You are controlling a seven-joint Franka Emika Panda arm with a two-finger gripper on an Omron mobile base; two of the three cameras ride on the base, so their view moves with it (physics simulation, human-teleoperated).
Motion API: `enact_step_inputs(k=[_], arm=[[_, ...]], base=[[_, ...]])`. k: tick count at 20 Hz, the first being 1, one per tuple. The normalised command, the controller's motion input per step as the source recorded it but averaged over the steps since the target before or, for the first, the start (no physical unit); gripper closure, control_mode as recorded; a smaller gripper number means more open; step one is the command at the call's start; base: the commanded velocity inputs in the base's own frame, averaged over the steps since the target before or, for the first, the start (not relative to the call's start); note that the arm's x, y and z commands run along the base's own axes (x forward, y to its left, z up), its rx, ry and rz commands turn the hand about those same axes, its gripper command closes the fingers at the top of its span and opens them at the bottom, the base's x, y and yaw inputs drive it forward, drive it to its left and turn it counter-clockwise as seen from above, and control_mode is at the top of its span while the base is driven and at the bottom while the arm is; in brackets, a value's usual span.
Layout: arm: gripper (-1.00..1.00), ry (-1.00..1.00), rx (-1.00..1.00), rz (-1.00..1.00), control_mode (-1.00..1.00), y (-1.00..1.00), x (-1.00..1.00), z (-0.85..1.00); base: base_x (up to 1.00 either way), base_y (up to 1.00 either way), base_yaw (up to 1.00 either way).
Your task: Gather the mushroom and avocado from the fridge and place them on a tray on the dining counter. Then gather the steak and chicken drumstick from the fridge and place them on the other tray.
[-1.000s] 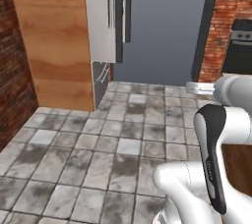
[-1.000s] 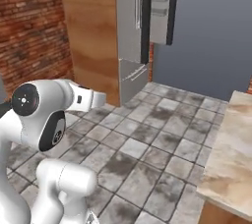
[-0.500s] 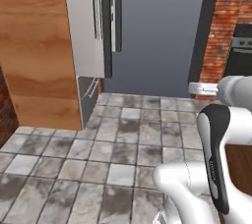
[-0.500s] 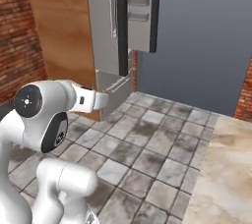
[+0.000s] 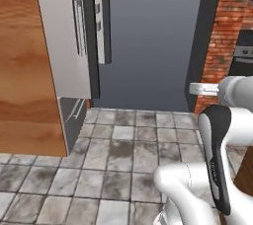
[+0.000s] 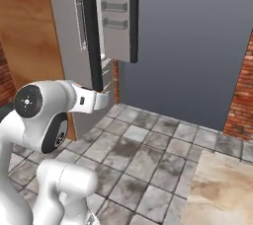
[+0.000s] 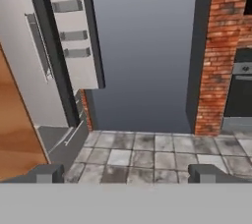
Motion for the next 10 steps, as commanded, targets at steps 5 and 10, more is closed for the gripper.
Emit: enact_step_inputs(k=[5, 10], arm=[[-1.0, 0.0, 0.0, 0.0, 1.0, 0.0, 0.0, 0.0], [-1.0, 0.0, 0.0, 0.0, 1.0, 0.0, 0.0, 0.0]], base=[[1.0, -0.19, 0.0], [1.0, -0.25, 0.11]])
